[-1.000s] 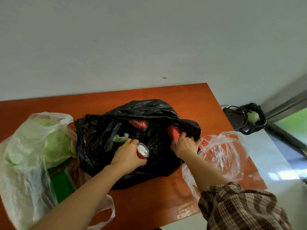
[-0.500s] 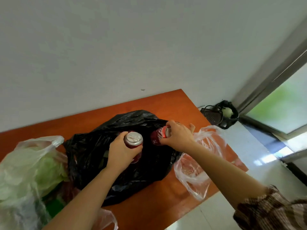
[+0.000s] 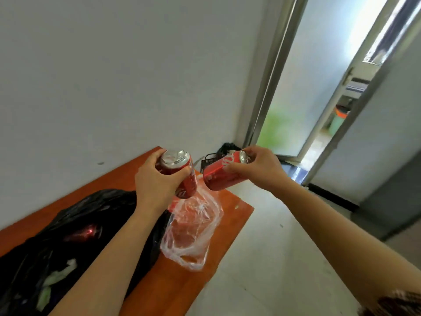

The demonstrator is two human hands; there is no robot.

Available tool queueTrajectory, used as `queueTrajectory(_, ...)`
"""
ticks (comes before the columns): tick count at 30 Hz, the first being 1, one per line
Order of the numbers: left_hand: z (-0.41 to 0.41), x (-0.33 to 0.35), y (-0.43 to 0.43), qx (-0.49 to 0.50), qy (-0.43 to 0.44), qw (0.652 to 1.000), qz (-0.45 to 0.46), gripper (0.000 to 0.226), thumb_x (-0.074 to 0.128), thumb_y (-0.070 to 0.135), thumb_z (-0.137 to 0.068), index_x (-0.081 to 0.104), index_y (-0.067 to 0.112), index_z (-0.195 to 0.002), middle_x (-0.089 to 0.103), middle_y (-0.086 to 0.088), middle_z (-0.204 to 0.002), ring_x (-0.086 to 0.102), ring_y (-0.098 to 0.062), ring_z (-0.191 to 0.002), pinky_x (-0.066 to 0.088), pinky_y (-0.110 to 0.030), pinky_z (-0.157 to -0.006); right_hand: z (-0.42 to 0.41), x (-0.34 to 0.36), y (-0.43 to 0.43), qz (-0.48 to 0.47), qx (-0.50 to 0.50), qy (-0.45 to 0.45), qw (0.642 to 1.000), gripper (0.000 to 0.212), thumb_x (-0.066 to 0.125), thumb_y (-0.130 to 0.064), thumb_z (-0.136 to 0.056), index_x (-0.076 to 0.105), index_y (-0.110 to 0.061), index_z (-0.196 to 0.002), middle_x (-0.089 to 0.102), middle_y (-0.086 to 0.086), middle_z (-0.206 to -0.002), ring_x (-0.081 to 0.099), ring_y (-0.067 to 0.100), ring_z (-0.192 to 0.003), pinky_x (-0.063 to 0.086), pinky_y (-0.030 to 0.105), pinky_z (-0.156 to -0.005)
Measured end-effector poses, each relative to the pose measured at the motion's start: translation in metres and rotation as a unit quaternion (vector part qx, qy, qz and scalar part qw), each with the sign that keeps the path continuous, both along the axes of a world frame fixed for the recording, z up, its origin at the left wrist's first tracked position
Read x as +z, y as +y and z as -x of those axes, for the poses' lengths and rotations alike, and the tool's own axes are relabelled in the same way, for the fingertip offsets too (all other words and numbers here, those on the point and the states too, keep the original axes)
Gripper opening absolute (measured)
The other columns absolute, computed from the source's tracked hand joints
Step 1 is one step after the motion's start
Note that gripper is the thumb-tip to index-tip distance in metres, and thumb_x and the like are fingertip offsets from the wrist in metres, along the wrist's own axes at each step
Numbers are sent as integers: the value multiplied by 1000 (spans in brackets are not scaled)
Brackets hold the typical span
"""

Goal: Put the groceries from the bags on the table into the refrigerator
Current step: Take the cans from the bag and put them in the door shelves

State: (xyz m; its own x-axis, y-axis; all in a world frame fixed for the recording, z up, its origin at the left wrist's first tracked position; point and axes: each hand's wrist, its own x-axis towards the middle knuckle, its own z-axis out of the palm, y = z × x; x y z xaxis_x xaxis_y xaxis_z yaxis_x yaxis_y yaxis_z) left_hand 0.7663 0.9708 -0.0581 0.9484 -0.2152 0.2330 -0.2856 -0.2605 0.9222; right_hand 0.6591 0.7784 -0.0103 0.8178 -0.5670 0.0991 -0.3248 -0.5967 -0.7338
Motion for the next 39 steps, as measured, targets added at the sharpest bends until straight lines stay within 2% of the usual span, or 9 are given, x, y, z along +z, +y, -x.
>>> queueTrajectory(6, 127, 32, -126, -116, -10, 993, 36, 67, 80, 29, -71, 53, 16, -130, 60, 2, -122, 57, -14, -108, 50, -31, -93, 151, 24, -96, -60, -149, -54, 986, 45, 84, -45, -63, 62, -17, -91, 62, -1, -82, 60, 15, -75, 48, 26, -59)
queueTrajectory(10, 222, 40, -205, -185, 1, 981, 58, 63, 82, 28, -67, 56, 20, -124, 62, 8, -110, 59, -10, -98, 48, -24, -86, 267, 29, -154, -105, -229, -55, 966, 47, 82, -49, -60, 63, -17, -87, 66, 6, -87, 67, 24, -82, 60, 42, -75)
queueTrajectory(14, 306, 51, -278, -259, 8, 963, 66, 82, 82, 39, -58, 52, 22, -132, 63, 5, -118, 60, -12, -104, 52, -36, -93, 373, 39, -202, -135, -315, -86, 936, 35, 78, -40, -74, 63, -11, -86, 64, 7, -85, 64, 20, -72, 57, 31, -62)
queueTrajectory(17, 360, 65, -327, -306, 0, 949, 71, 80, 84, 32, -64, 49, 21, -135, 60, 2, -124, 57, -15, -107, 50, -37, -95, 437, 49, -235, -161, -366, -110, 910, 37, 75, -37, -79, 62, -4, -90, 59, 6, -82, 60, 18, -68, 55, 27, -59)
queueTrajectory(20, 405, 79, -376, -347, -11, 935, 75, 76, 83, 29, -67, 49, 20, -135, 58, 0, -126, 56, -18, -111, 51, -39, -95, 489, 57, -269, -214, -414, -161, 870, 38, 76, -38, -77, 59, -7, -91, 60, 8, -87, 62, 21, -77, 58, 33, -67)
queueTrajectory(22, 429, 87, -410, -368, -24, 926, 77, 76, 82, 30, -69, 48, 20, -136, 58, -1, -128, 56, -19, -112, 51, -41, -95, 517, 61, -293, -250, -438, -210, 837, 48, 78, -41, -73, 58, -8, -101, 60, 10, -95, 62, 22, -85, 59, 32, -62)
queueTrajectory(26, 468, 102, -475, -401, -33, 910, 99, 73, 81, 30, -71, 49, 21, -135, 58, -2, -130, 56, -18, -112, 50, -42, -96, 562, 70, -344, -283, -446, -279, 802, 56, 78, -44, -71, 58, -10, -112, 63, 14, -105, 64, 27, -96, 58, 32, -63)
queueTrajectory(33, 513, 136, -594, -454, -77, 878, 131, 73, 79, 32, -73, 46, 22, -136, 56, -1, -131, 50, -8, -104, 48, -29, -86, 605, 107, -442, -308, -386, -354, 794, 30, 65, -40, -84, 62, -15, -99, 65, 14, -101, 63, 25, -95, 56, 38, -87)
queueTrajectory(39, 543, 198, -695, -465, -149, 857, 164, 70, 79, 36, -72, 48, 23, -134, 58, 3, -127, 52, -8, -104, 50, -30, -90, 630, 156, -543, -322, -331, -484, 744, 27, 68, -34, -84, 60, -18, -104, 63, 16, -106, 63, 30, -103, 54, 44, -89)
